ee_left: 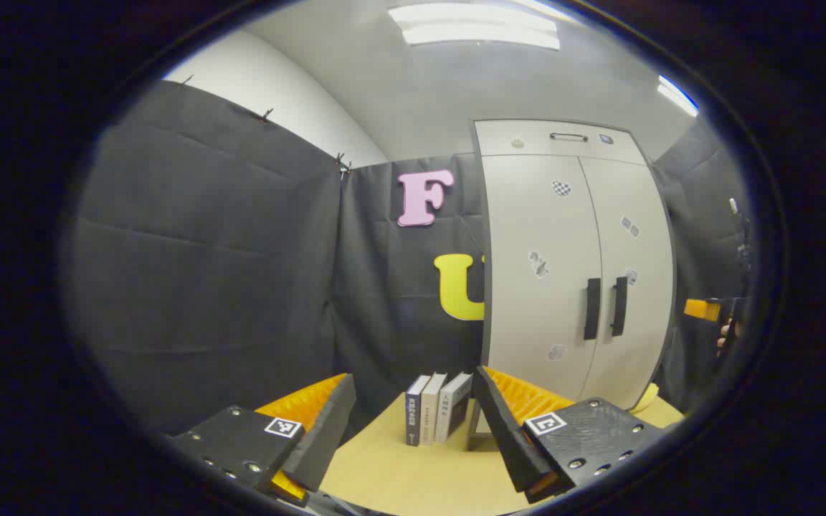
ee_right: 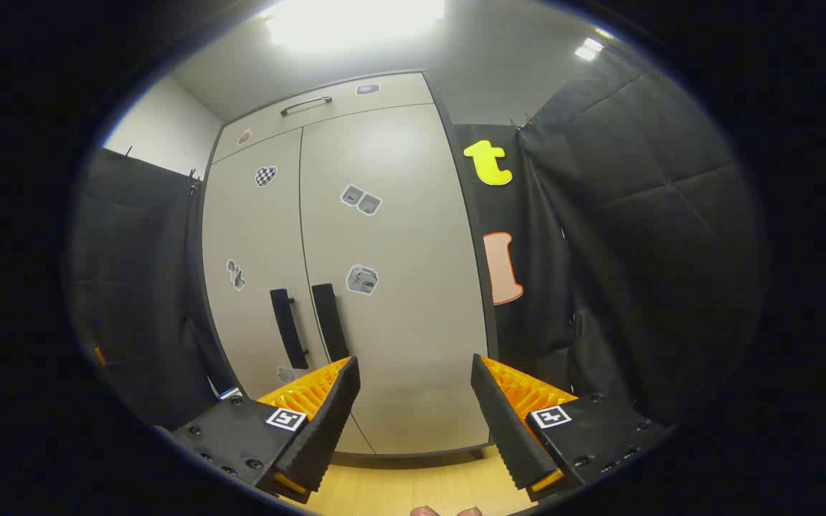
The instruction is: Open the right door of the double-door shoe cabinet with the right hand, and open the left door with the left hand.
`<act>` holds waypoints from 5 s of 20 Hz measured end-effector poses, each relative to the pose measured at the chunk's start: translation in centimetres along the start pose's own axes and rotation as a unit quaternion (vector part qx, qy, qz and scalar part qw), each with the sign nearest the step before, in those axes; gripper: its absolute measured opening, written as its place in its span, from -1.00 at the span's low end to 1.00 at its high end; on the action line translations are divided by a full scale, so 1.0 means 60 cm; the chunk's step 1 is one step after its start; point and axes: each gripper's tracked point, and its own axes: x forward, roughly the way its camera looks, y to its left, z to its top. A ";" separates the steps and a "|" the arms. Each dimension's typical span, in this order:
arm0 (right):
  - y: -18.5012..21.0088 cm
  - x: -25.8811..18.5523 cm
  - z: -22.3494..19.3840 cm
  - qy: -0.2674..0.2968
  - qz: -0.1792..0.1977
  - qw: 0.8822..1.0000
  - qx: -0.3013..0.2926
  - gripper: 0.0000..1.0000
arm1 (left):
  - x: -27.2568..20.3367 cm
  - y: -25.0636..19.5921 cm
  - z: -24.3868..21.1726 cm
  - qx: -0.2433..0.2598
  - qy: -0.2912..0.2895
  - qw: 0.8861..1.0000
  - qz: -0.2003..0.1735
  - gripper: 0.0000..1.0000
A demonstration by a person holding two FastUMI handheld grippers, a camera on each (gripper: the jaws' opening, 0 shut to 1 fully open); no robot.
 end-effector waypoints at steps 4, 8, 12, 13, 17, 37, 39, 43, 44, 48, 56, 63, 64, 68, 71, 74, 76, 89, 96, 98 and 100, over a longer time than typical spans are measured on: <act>0.014 -0.004 -0.008 0.002 0.005 1.000 -0.019 0.95 | 0.014 -0.039 -0.020 -0.009 0.013 1.000 -0.025 0.96; 0.016 -0.012 -0.028 0.018 0.003 0.999 -0.044 0.95 | 0.010 -0.062 -0.043 -0.001 0.020 0.999 -0.043 0.96; 0.012 -0.015 -0.038 0.045 0.000 0.997 -0.067 0.95 | 0.015 -0.073 -0.089 0.001 0.042 0.998 -0.038 0.96; 0.009 -0.016 -0.036 0.048 0.000 0.996 -0.072 0.95 | 0.017 -0.078 -0.105 -0.006 0.050 0.998 -0.037 0.96; -0.012 -0.004 -0.024 0.057 -0.006 0.994 -0.093 0.95 | 0.025 -0.112 -0.169 -0.022 0.089 0.995 -0.030 0.94; 0.149 0.186 0.041 0.017 0.205 0.978 -0.032 0.95 | -0.043 -0.293 -0.194 -0.040 0.155 0.982 0.099 0.96; 0.171 0.197 0.043 0.009 0.209 0.977 -0.033 0.95 | -0.062 -0.283 -0.195 -0.038 0.158 0.981 0.111 0.96; 0.171 0.233 0.036 0.007 0.163 0.986 -0.044 0.96 | -0.083 -0.242 -0.219 -0.034 0.167 0.976 0.133 0.96; 0.162 0.244 0.032 0.012 0.139 0.990 -0.034 0.95 | -0.084 -0.236 -0.227 -0.041 0.169 0.976 0.133 0.96; 0.167 0.267 0.008 0.042 0.106 0.993 -0.026 0.77 | -0.074 -0.206 -0.258 -0.039 0.175 0.976 0.120 0.97; 0.187 0.283 -0.003 0.046 0.023 0.997 -0.062 0.67 | -0.020 -0.119 -0.288 -0.024 0.170 0.985 0.023 0.94; 0.195 0.292 -0.021 0.061 -0.029 0.996 -0.062 -0.06 | -0.001 -0.011 -0.308 -0.013 0.163 0.987 -0.007 0.96; 0.194 0.292 -0.024 0.065 -0.033 0.996 -0.056 -0.14 | -0.001 0.004 -0.316 -0.008 0.164 0.986 -0.009 0.94; 0.184 0.293 -0.029 0.073 -0.050 0.995 -0.051 -0.30 | 0.011 0.047 -0.345 -0.020 0.179 0.984 -0.018 0.94; 0.184 0.293 -0.027 0.063 -0.035 0.995 -0.071 -0.57 | 0.029 0.059 -0.370 -0.046 0.191 0.980 -0.031 0.97; 0.185 0.289 -0.029 0.095 -0.021 0.992 -0.076 -0.96 | 0.039 0.056 -0.380 -0.064 0.193 0.978 -0.052 0.94; 0.184 0.282 -0.031 0.102 -0.019 0.991 -0.081 -0.91 | 0.046 0.049 -0.389 -0.073 0.200 0.975 -0.071 0.97; 0.156 0.176 -0.028 0.098 0.043 0.993 -0.058 -0.91 | 0.060 -0.059 -0.340 -0.056 0.181 0.976 -0.110 0.96; 0.108 0.100 -0.019 0.106 0.109 0.986 -0.063 -0.91 | -0.008 -0.154 -0.317 -0.053 0.179 0.979 -0.088 0.94; 0.091 0.078 -0.016 0.106 0.126 0.985 -0.057 -0.91 | -0.035 -0.182 -0.304 -0.045 0.178 0.979 -0.085 0.96; 0.071 0.060 -0.013 0.104 0.133 0.984 -0.056 -0.91 | -0.070 -0.199 -0.292 -0.039 0.173 0.981 -0.083 0.94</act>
